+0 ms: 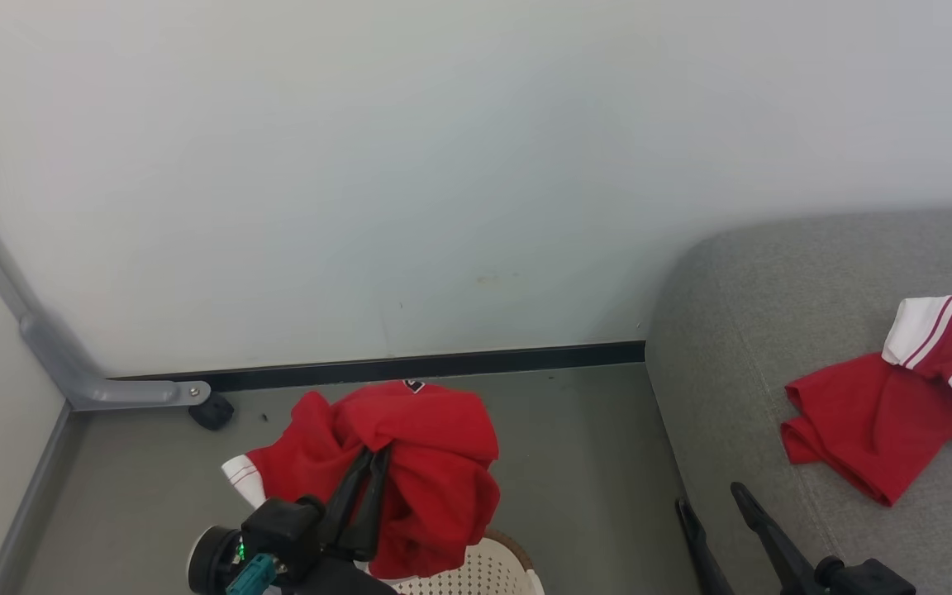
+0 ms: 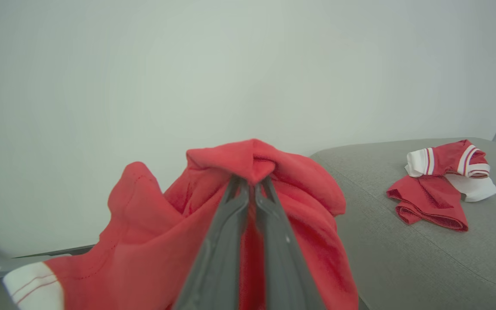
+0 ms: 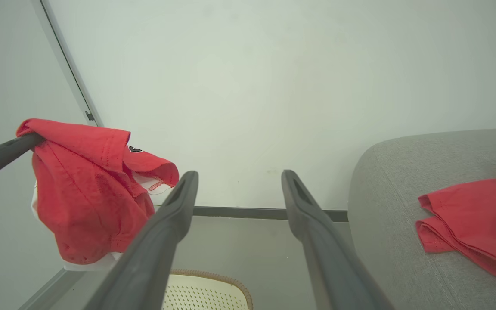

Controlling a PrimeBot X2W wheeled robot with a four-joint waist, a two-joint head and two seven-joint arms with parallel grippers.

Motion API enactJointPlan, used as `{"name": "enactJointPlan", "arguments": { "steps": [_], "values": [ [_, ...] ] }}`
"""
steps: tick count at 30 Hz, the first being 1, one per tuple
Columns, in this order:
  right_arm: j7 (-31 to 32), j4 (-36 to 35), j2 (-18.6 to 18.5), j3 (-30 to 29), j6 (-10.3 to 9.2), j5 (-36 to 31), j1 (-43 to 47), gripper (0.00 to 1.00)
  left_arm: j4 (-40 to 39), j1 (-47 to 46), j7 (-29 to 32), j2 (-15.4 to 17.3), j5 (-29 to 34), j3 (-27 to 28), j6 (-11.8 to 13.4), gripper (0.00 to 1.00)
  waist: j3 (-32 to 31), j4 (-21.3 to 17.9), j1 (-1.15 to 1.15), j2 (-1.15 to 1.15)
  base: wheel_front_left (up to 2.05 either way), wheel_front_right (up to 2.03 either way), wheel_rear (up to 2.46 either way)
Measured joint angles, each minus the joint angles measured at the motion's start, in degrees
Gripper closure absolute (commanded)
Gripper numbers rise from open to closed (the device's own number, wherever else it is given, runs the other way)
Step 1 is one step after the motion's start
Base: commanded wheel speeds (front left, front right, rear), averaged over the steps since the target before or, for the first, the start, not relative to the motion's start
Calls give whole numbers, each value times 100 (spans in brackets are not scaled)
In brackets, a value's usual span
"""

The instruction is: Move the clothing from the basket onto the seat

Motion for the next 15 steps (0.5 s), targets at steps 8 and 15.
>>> {"name": "enactJointPlan", "arguments": {
  "steps": [8,15],
  "values": [
    [53,-162,76,127,0,0,0,0,-681,4,1,0,47,-323,-43,100,-22,5,0,0,0,0,0],
    [124,-269,104,278,9,0,10,0,-1077,88,121,1,153,-616,-91,100,-29,12,0,0,0,0,0]
  ]
}}
